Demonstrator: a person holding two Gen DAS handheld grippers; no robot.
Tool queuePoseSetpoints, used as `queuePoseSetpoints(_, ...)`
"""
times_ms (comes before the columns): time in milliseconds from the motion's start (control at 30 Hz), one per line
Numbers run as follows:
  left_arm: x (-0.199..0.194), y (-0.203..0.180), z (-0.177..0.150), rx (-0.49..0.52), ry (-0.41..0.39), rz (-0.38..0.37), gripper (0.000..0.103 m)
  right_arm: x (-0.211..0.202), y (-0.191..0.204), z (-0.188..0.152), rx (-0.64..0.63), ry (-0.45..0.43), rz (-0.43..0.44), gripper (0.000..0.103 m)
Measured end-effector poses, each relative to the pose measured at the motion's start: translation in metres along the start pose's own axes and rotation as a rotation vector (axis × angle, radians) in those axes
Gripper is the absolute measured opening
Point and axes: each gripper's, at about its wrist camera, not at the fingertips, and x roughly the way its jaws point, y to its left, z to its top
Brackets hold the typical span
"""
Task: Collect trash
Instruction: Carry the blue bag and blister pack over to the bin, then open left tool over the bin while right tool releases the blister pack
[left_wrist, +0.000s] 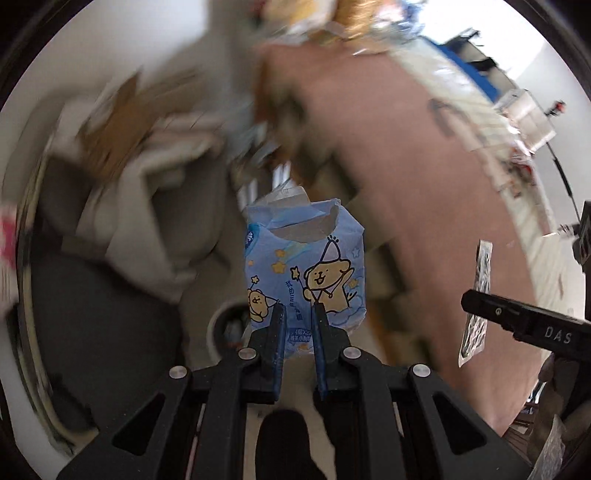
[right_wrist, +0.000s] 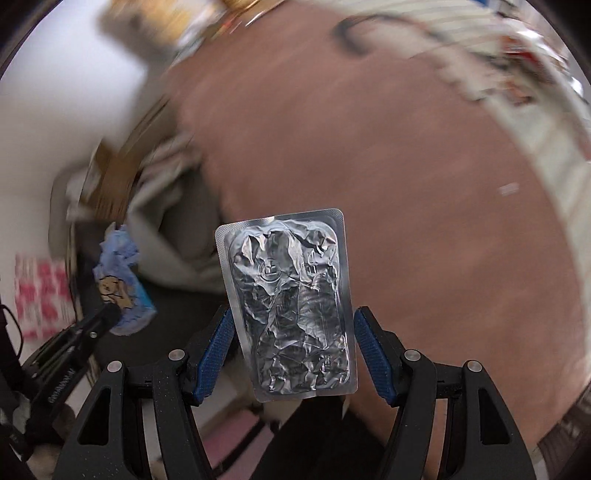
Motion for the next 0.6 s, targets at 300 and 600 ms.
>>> queuePoseSetpoints(300,0.167,0.117,-0.078,-0.255,0.257,-0.101,0.011,0.188,0.075,-0.059,-0.136,0.162,-0.081,0.068)
queuePoseSetpoints(600,0.372,0.172,-0.126,-0.392,0.464,-0.213,0.014,0.374,0.049,-0.080,-0.136,0.259,-0.132,0.068)
